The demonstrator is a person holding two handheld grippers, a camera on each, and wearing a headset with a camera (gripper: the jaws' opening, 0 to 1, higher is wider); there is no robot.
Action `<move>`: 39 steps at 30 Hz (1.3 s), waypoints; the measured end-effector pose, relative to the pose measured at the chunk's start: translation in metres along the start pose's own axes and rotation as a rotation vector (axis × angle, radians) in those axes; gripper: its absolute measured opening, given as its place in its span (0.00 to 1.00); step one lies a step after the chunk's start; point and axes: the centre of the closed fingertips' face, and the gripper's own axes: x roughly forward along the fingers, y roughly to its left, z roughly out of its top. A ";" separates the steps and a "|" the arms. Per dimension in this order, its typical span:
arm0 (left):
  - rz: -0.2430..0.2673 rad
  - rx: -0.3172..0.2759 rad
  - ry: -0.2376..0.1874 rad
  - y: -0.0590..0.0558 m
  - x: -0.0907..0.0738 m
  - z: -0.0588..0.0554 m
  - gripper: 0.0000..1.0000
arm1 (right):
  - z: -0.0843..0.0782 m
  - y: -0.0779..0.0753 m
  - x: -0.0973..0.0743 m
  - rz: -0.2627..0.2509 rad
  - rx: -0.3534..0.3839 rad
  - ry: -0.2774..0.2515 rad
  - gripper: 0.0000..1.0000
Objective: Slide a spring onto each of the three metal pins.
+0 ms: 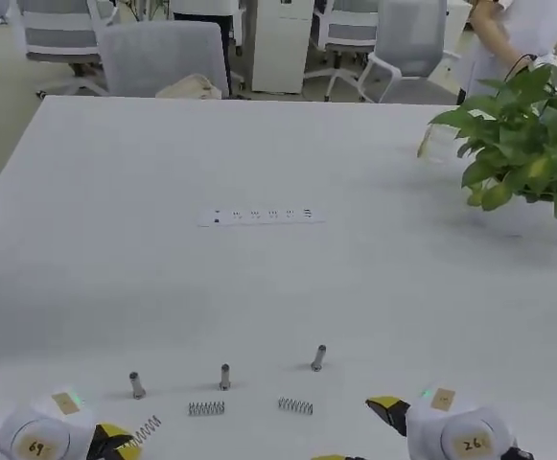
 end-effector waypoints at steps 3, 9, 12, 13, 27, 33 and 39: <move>-0.005 0.014 -0.011 -0.004 -0.002 0.006 0.03 | 0.001 0.003 0.001 0.009 -0.004 -0.002 0.61; -0.004 0.039 -0.026 -0.008 -0.003 0.018 0.03 | 0.001 0.007 0.003 0.021 -0.010 -0.003 0.60; -0.011 0.059 -0.032 -0.011 -0.003 0.024 0.03 | 0.001 0.009 0.003 0.027 -0.010 -0.003 0.59; -0.014 0.064 -0.034 -0.013 -0.003 0.026 0.03 | 0.000 0.010 0.003 0.029 -0.011 -0.002 0.59; -0.105 0.172 -0.053 -0.059 0.003 0.045 0.03 | 0.003 0.033 0.012 0.111 -0.041 -0.003 0.48; -0.145 0.221 -0.063 -0.078 0.006 0.054 0.03 | 0.009 0.043 0.018 0.154 -0.048 -0.011 0.46; -0.178 0.275 -0.073 -0.094 0.005 0.063 0.03 | 0.019 0.053 0.021 0.203 0.000 -0.057 0.41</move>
